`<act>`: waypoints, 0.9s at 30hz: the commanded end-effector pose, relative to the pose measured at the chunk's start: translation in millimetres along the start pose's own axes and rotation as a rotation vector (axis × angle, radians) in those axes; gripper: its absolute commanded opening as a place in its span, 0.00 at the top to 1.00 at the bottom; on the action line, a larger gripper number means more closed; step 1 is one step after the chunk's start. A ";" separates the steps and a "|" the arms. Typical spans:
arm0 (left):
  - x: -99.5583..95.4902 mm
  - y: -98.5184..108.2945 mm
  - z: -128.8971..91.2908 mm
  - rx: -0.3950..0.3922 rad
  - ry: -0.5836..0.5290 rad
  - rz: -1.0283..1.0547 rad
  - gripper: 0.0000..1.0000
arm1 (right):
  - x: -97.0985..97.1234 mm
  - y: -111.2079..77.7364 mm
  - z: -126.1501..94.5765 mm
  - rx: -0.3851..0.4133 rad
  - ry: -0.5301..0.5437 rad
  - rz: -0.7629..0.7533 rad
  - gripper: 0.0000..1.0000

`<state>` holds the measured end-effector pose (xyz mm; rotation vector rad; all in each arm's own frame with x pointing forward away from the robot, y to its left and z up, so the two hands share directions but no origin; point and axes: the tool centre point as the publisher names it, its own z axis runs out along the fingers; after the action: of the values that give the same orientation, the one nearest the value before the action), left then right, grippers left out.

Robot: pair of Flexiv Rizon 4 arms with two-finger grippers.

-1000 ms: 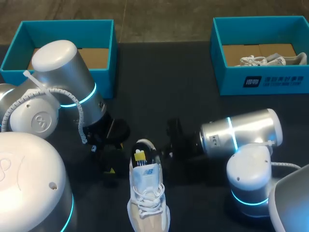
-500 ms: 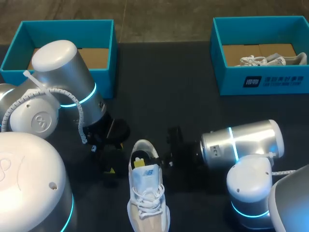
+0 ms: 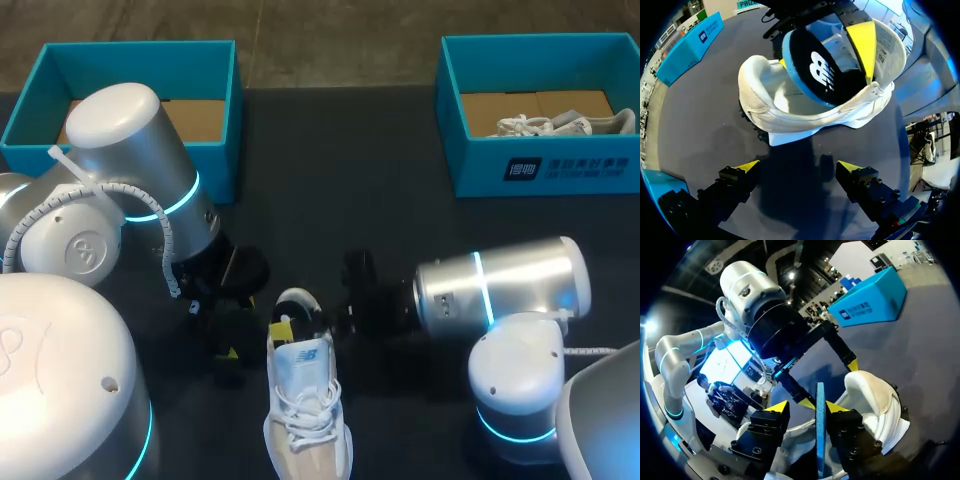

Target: Take the shoe out of the shoebox, open the shoe tongue, remove and reinsert the insole, then place the shoe into the shoebox

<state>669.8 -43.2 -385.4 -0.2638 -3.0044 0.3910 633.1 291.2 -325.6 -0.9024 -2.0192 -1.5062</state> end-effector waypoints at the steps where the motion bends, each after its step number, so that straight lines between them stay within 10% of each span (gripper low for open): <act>1: 0.8 0.8 0.4 0.002 -0.002 0.001 0.00 | 0.3 5.6 1.0 0.017 -0.014 0.002 0.51; 27: 0.8 0.8 0.4 0.002 -0.002 0.001 0.00 | 17.6 14.3 -27.9 -0.030 -0.129 -0.049 0.30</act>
<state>669.8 -43.2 -385.4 -0.2639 -3.0044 0.3910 639.1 279.4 -305.1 -0.9522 -2.1011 -1.5625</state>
